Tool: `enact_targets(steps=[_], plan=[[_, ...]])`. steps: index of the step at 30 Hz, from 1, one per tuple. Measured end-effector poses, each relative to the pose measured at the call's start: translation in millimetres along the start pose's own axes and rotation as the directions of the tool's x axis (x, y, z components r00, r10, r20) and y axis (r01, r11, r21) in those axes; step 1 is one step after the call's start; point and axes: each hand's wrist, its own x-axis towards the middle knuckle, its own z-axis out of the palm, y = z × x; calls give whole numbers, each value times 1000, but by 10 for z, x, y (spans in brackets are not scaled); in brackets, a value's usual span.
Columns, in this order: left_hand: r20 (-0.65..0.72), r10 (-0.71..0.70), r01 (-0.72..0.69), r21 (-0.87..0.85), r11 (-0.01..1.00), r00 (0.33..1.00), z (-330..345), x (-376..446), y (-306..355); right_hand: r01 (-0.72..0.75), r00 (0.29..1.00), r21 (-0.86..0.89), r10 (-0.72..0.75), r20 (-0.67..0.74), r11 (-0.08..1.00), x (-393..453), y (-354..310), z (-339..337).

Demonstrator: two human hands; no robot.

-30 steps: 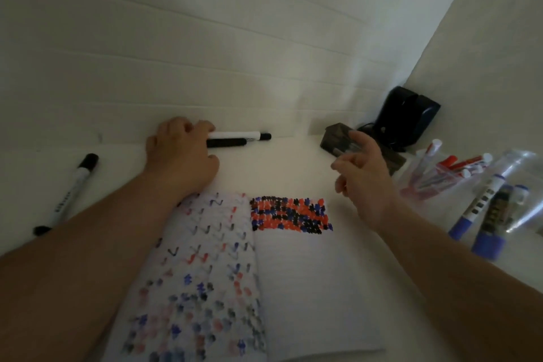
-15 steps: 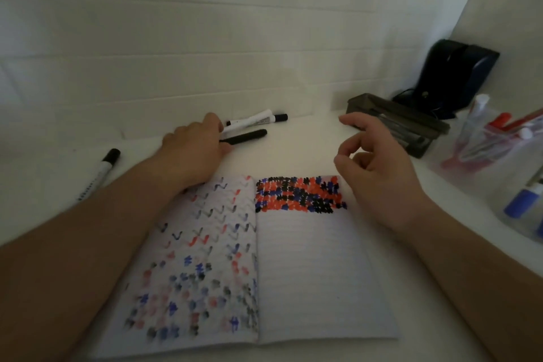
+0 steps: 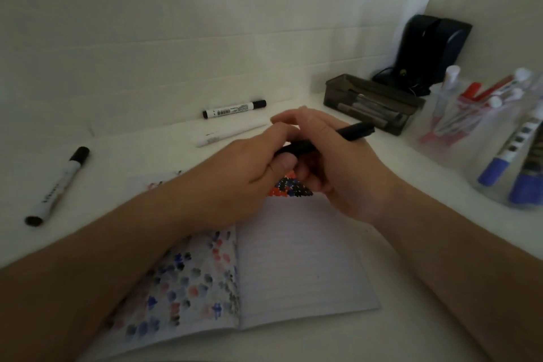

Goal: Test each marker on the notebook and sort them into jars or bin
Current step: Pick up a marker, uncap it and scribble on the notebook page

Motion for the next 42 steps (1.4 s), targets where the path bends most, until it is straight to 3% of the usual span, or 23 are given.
enact_targets(steps=[6, 14, 18, 20, 22, 25, 30, 42], plan=[[-33, 35, -38, -73, 997, 999, 33, 9, -20, -13, 1000, 71, 12, 18, 997, -10, 27, 76], [-34, -87, 81, -144, 986, 996, 73, 40, -37, 10, 998, 80, -15, 59, 997, 2, 1, -66], [-8, -209, 210, 34, 977, 978, 108, 27, -39, -75, 995, 87, 80, -55, 993, 90, -128, -391], [11, -232, 230, 88, 969, 973, 120, 37, -34, -138, 988, 130, 145, -46, 982, 71, -168, -511], [35, -250, 243, 138, 960, 968, 133, 48, -27, -163, 985, 68, 166, -42, 984, -19, -122, -565], [53, -263, 247, 211, 946, 963, 140, 63, -20, -120, 986, -130, 103, -132, 984, -156, 20, -589], [105, -262, 222, 291, 930, 959, 156, 89, -18, -73, 990, -76, 63, -125, 994, -207, 34, -563], [187, -248, 156, 403, 902, 951, 151, 88, -71, -115, 988, -266, 82, -133, 957, -229, 77, -590]])
